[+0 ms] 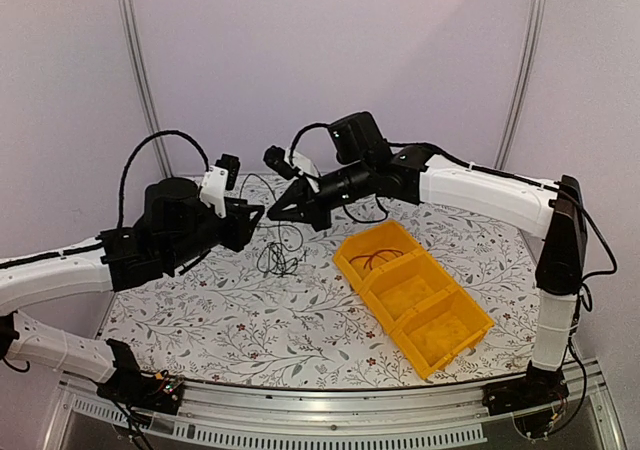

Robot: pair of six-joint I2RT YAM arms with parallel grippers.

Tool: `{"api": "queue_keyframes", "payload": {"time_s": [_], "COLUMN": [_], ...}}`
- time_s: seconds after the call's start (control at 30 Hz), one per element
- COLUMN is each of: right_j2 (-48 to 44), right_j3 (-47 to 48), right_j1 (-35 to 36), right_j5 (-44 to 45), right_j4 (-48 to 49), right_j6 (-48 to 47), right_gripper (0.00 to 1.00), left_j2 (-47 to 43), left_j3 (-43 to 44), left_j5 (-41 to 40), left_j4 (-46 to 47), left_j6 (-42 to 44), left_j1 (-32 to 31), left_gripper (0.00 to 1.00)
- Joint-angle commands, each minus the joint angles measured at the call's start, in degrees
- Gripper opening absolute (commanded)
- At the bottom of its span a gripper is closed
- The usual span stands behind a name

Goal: Untangle the cables

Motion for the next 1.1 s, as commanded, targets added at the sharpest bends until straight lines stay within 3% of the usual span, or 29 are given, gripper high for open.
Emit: {"api": "queue_keyframes", "payload": {"time_s": [0.0, 0.2, 0.47, 0.7, 1.07], "right_j2": [-5.64, -7.11, -10.65, -12.60, -13.25], "right_j3": [-0.75, 1.60, 7.65, 13.31, 11.04], "right_j1": [0.28, 0.38, 0.36, 0.43, 0.12], "right_j5": [-6.62, -13.61, -16.79, -20.88, -10.93], "right_j4": [5.24, 4.69, -2.13, -9.98, -11.02], "right_j6": [3.71, 6.58, 5.07, 0.94, -3.12], "right_gripper": [0.00, 0.00, 0.00, 0.00, 0.00], "left_j2": [5.56, 16.19, 23.56, 23.81, 17.34], "left_j3": [-7.48, -10.96, -14.30, -16.68, -18.72], "left_j5": [-5.19, -4.40, 1.79, 2.02, 2.27], "left_j4": [14.45, 20.40, 25.84, 25.04, 22.41], "left_j6": [-5.53, -13.06, -15.21, -16.26, -15.07], "left_j1": [0.37, 7.98, 18.26, 23.09, 24.43], "left_gripper": [0.43, 0.44, 0.38, 0.36, 0.35]}}
